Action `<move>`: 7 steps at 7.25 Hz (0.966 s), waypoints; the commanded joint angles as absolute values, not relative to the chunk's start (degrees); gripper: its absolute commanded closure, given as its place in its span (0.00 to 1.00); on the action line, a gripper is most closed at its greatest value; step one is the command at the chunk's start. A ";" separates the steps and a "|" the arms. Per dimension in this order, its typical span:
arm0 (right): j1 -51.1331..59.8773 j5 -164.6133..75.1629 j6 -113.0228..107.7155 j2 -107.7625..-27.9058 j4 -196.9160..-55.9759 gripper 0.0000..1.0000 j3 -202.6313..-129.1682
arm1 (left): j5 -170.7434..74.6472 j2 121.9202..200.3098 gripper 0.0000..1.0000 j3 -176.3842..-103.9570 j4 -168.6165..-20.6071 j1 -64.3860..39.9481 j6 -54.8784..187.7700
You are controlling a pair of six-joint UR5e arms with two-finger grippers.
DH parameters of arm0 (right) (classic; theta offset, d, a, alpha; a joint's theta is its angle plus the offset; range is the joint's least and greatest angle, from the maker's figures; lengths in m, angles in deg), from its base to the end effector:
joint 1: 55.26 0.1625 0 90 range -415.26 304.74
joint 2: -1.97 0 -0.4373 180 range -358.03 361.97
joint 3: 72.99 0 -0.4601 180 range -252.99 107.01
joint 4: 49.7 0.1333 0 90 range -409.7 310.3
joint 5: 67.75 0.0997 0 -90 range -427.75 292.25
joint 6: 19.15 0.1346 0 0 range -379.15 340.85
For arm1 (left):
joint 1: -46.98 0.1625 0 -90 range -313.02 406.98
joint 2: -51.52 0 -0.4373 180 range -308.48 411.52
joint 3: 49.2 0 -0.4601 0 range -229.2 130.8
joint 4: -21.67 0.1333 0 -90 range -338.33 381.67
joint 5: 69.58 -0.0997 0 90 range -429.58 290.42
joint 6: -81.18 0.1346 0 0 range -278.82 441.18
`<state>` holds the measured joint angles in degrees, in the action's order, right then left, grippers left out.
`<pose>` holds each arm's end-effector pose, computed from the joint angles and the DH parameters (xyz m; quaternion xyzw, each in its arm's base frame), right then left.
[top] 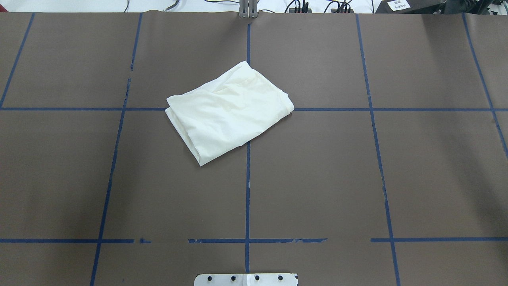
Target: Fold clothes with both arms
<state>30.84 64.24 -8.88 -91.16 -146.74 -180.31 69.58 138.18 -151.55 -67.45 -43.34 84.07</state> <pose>0.0069 -0.5353 0.5732 0.0137 -0.3620 0.0295 0.9316 -0.0345 -0.5399 0.6000 0.0761 0.4129 0.0498 0.9062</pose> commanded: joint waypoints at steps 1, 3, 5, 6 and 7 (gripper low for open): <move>30.09 64.26 -8.87 -91.37 -146.73 0.00 -180.22 | 69.11 138.09 0.00 -151.51 -67.37 -43.37 84.08; 30.00 65.14 -8.70 -91.54 -147.08 0.00 -180.13 | 69.20 138.09 0.00 -151.59 -67.89 -43.29 84.16; 29.82 65.14 -8.70 -92.15 -147.17 0.00 -180.13 | 69.20 138.01 0.00 -150.98 -69.12 -43.37 84.08; 29.64 65.14 -8.70 -92.85 -147.08 0.00 -180.13 | 69.20 138.01 0.00 -150.89 -69.12 -43.37 83.99; 29.64 65.14 -8.78 -93.38 -146.99 0.00 -180.13 | 69.11 138.01 0.00 -150.72 -69.12 -43.37 83.99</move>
